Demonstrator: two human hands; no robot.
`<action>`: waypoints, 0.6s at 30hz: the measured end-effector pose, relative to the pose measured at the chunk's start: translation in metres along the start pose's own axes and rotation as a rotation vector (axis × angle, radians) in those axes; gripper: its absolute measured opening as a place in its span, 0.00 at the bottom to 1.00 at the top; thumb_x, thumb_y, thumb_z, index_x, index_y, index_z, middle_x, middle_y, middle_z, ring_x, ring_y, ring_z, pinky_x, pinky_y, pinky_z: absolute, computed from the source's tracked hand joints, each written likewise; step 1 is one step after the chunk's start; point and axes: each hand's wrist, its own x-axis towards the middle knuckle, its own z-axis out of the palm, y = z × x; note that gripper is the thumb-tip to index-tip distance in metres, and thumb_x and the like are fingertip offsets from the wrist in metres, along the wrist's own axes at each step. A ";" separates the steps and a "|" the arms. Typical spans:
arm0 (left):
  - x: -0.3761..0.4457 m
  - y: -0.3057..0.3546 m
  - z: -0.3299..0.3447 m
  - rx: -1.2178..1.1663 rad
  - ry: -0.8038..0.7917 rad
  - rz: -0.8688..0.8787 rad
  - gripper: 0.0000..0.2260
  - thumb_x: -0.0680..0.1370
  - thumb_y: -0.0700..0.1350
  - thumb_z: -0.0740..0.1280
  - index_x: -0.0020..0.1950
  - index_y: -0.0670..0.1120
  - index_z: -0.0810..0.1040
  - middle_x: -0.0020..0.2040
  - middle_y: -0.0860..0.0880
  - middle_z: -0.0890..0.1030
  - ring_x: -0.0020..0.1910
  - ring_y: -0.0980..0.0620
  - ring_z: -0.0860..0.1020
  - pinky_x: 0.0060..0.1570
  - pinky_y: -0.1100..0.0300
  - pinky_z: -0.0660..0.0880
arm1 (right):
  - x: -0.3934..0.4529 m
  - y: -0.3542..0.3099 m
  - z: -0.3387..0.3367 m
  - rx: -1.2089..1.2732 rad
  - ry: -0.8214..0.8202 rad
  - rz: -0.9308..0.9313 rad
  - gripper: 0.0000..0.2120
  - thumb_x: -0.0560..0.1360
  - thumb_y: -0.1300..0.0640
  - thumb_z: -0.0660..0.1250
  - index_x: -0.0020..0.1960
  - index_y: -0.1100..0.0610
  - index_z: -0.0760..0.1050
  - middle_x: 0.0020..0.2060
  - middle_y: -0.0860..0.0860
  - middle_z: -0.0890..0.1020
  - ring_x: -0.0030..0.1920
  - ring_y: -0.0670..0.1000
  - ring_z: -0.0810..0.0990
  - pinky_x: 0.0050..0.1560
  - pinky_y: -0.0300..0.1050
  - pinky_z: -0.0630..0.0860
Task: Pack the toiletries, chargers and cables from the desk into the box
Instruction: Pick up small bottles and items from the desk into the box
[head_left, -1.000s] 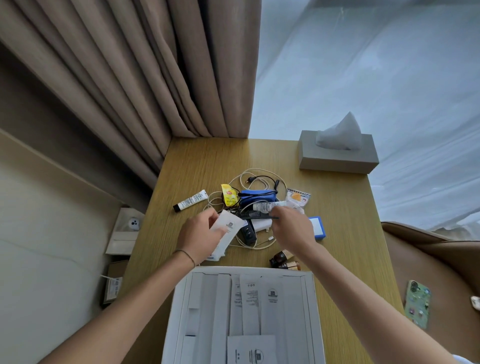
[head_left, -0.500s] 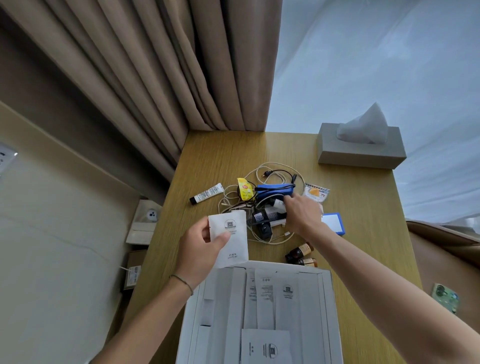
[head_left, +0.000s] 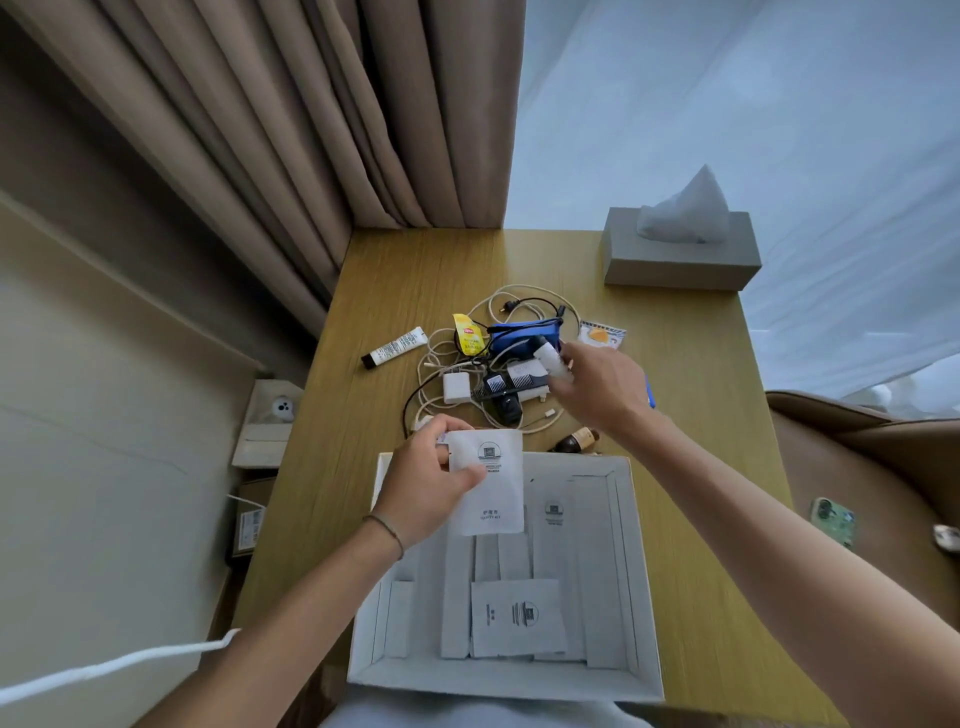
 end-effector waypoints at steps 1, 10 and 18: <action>-0.001 -0.003 0.004 0.027 -0.024 0.003 0.14 0.74 0.38 0.74 0.53 0.53 0.75 0.48 0.51 0.86 0.43 0.57 0.85 0.38 0.56 0.83 | -0.009 -0.002 -0.007 0.033 0.013 0.009 0.10 0.75 0.48 0.67 0.49 0.54 0.79 0.34 0.50 0.80 0.31 0.48 0.74 0.28 0.40 0.64; 0.002 -0.029 0.033 0.318 -0.105 0.082 0.14 0.73 0.41 0.73 0.47 0.55 0.70 0.51 0.51 0.84 0.47 0.52 0.82 0.34 0.64 0.80 | -0.097 -0.017 -0.055 0.297 -0.058 0.084 0.14 0.76 0.44 0.68 0.38 0.52 0.77 0.30 0.47 0.80 0.32 0.48 0.77 0.30 0.46 0.69; 0.009 -0.050 0.053 0.451 -0.173 0.112 0.13 0.73 0.41 0.74 0.48 0.53 0.73 0.51 0.49 0.84 0.49 0.50 0.82 0.38 0.64 0.77 | -0.145 -0.025 -0.048 0.379 -0.176 0.164 0.14 0.76 0.45 0.69 0.43 0.55 0.83 0.31 0.49 0.82 0.31 0.49 0.76 0.31 0.46 0.67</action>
